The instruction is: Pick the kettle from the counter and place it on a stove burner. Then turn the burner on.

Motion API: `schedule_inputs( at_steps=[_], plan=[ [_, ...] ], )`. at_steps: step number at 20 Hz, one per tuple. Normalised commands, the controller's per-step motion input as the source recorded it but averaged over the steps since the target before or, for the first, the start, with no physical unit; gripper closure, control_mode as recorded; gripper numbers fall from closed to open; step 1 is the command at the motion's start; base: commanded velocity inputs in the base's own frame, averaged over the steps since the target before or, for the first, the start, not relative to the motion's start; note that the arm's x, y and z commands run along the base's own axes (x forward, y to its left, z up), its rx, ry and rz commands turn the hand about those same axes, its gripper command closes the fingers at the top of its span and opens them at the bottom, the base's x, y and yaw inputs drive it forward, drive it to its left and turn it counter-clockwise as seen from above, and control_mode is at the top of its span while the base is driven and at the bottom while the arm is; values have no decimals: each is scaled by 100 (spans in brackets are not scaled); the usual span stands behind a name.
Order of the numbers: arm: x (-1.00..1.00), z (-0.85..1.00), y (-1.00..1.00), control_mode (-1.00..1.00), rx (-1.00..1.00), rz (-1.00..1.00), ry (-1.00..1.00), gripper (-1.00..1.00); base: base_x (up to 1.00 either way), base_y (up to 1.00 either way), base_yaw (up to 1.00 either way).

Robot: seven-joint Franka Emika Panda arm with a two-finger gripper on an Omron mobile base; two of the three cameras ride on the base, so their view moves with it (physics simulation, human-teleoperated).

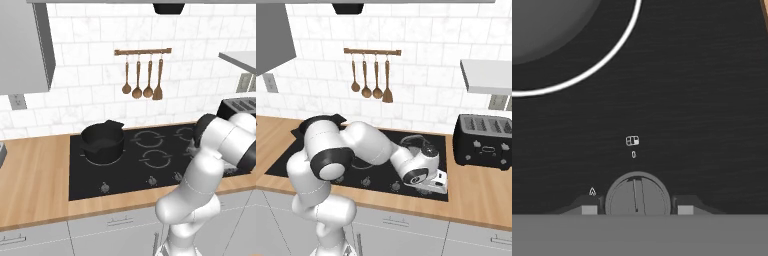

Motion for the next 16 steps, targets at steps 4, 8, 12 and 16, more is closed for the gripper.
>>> schedule_inputs(
  at_steps=[4,8,12,16],
  plan=[
    [0,-3,0,-100,0,1,0,100,0,0,0],
    [0,-15,0,-100,0,15,0,100,0,0,0],
    [0,-14,1,-100,0,25,0,100,0,0,0],
    [0,-16,7,-100,0,28,0,100,0,0,0]
  ],
)
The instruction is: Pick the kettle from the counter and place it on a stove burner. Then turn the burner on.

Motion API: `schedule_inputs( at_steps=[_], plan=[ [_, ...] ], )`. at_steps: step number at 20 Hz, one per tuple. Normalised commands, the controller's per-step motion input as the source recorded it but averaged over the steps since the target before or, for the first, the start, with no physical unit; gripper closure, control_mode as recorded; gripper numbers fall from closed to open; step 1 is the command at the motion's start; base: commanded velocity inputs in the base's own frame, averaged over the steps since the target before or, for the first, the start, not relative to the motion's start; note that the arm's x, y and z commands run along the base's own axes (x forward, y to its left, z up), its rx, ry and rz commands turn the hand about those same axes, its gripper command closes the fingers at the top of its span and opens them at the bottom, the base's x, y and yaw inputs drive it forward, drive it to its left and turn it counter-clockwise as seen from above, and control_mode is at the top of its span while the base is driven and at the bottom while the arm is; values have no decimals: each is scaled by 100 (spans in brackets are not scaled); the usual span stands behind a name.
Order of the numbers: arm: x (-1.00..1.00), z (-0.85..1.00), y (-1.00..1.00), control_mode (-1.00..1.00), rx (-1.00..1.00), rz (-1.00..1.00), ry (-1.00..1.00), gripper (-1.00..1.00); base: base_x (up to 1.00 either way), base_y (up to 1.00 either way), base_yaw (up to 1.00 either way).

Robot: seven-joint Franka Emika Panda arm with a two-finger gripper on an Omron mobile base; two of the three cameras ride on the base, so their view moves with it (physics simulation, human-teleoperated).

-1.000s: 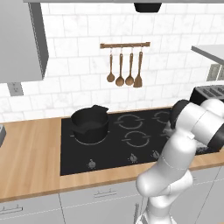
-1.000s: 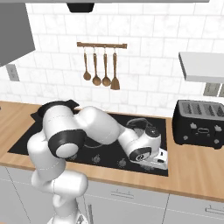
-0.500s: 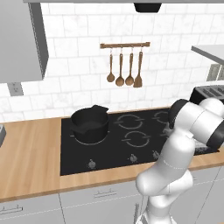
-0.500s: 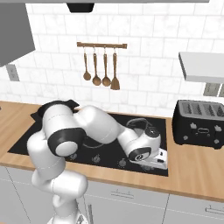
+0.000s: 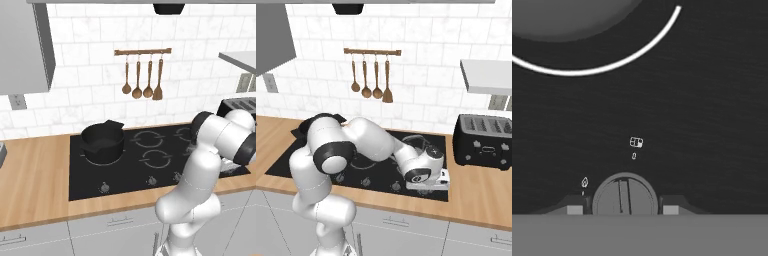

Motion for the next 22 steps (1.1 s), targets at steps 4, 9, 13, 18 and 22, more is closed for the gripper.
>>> schedule_inputs(
  at_steps=[4,9,13,18,22],
  plan=[
    [0,-19,13,-100,-1,28,0,100,0,0,0],
    [0,-23,16,-100,-3,31,0,100,0,0,0],
    [0,-29,15,-100,-5,33,0,100,0,0,0],
    [-1,-24,12,-100,-4,30,0,100,0,0,0],
    [0,-3,0,-100,0,10,0,100,0,0,0]
  ],
)
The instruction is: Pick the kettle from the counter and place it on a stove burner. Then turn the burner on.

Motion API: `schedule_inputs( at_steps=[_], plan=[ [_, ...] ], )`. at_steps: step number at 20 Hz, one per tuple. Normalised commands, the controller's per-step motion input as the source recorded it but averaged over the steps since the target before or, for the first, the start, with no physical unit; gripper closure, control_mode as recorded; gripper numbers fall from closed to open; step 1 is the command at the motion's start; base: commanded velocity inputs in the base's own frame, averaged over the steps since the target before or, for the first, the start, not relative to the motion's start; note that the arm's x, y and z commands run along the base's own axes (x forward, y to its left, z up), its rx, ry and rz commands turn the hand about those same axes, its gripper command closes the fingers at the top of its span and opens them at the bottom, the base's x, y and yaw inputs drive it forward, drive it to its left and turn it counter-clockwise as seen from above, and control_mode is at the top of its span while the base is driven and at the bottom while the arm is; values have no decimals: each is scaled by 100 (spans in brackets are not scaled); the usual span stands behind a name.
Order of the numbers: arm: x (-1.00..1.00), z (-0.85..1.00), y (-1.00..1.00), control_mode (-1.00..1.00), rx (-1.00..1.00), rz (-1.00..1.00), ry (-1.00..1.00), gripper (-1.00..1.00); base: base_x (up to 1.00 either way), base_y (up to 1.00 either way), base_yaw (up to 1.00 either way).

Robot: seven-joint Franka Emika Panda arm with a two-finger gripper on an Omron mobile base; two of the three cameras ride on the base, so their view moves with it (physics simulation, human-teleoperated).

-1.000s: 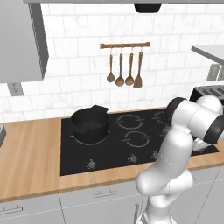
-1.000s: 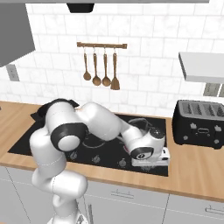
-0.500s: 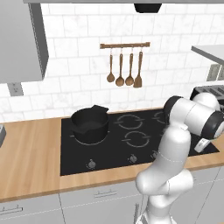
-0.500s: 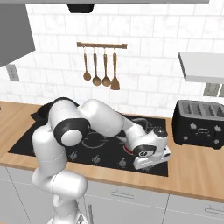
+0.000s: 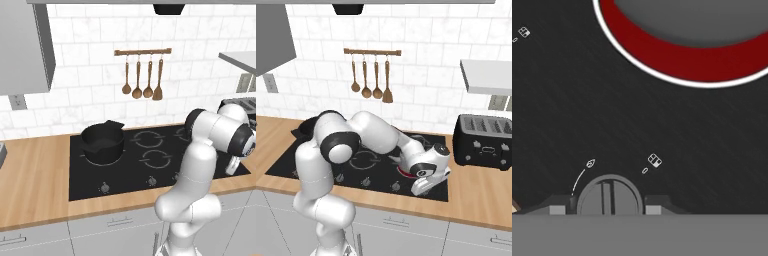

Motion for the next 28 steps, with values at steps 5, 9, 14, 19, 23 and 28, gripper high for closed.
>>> schedule_inputs(
  at_steps=[5,9,14,19,23,28],
  plan=[
    [0,0,0,-100,0,1,0,-100,0,0,0],
    [0,0,0,-100,0,0,0,-100,0,0,0],
    [0,9,0,-100,0,0,0,-100,0,0,0],
    [0,21,0,-100,0,0,-1,-100,0,0,0],
    [-3,17,0,-100,0,0,0,-100,0,0,0],
    [-28,17,0,-100,0,0,-1,-100,0,0,0]
  ],
)
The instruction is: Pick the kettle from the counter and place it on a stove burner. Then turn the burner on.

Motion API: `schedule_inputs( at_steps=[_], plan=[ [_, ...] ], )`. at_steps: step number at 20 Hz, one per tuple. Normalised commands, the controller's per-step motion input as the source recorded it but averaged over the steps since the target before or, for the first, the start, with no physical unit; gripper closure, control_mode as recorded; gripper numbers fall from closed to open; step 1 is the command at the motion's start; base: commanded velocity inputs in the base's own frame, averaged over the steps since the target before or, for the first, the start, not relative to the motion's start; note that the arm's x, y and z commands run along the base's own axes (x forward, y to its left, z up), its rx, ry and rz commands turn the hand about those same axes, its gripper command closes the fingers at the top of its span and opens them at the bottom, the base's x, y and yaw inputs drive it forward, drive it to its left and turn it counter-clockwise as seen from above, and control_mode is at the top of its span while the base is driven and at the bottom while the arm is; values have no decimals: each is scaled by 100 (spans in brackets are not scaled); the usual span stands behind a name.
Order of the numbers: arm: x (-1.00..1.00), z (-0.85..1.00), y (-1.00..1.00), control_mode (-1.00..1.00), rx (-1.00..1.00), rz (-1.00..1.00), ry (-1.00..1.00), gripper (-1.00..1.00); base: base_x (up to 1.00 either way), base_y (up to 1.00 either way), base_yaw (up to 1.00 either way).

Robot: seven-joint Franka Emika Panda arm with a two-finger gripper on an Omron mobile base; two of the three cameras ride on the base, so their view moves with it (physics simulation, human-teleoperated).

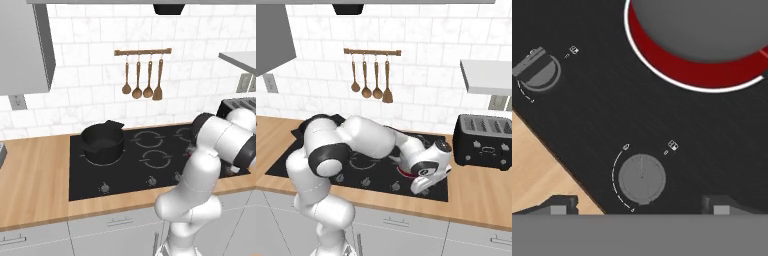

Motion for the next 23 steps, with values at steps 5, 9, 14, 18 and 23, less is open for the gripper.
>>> schedule_inputs(
  at_steps=[5,9,14,18,23],
  plan=[
    [-43,29,2,-100,0,0,-7,-100,0,0,0],
    [-42,41,21,-100,-2,4,-16,-100,0,0,0],
    [-39,39,38,-100,-8,5,-20,-100,0,0,0],
    [-31,34,51,-100,-12,5,-24,-100,0,0,0],
    [-23,34,45,-100,-10,2,-23,-100,0,0,0]
  ],
)
